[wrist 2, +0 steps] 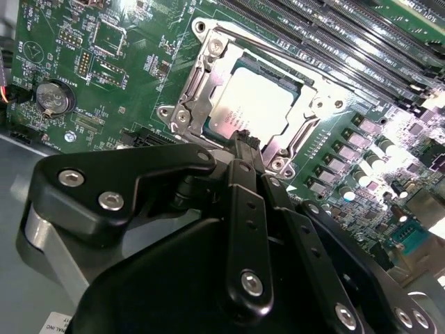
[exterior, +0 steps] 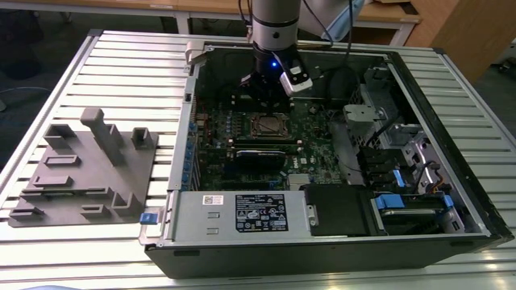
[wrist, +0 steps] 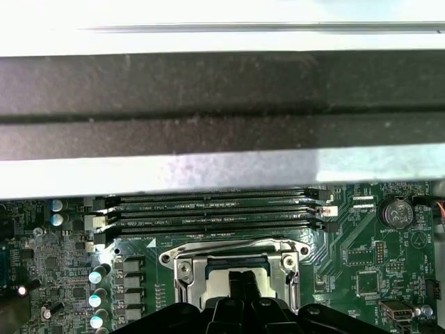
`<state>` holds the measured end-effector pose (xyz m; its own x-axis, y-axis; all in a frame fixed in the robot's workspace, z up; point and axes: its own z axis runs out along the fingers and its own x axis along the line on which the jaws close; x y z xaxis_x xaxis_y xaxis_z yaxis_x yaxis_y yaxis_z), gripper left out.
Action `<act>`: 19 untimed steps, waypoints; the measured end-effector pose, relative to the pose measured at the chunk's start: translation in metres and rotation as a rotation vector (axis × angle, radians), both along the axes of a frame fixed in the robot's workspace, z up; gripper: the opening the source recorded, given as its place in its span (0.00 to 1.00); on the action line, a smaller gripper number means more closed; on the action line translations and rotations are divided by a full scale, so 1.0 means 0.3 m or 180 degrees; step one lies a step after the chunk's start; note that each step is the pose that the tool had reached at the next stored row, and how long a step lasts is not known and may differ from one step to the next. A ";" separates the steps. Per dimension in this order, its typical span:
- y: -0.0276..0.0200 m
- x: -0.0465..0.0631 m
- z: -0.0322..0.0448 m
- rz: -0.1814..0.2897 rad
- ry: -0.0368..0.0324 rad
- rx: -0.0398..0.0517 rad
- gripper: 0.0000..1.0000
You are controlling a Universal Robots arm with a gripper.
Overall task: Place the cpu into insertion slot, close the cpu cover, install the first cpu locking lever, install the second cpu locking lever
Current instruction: 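Install the first cpu locking lever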
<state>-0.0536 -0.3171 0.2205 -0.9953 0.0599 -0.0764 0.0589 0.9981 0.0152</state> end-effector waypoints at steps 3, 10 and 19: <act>0.000 0.000 0.001 0.0000 0.0000 -0.0001 0.11; 0.000 0.005 0.004 0.0000 0.0000 0.0000 0.11; -0.027 0.019 0.004 0.0000 0.0000 0.0000 0.11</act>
<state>-0.0478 -0.3252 0.2216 -0.9953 0.0600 -0.0764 0.0590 0.9981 0.0152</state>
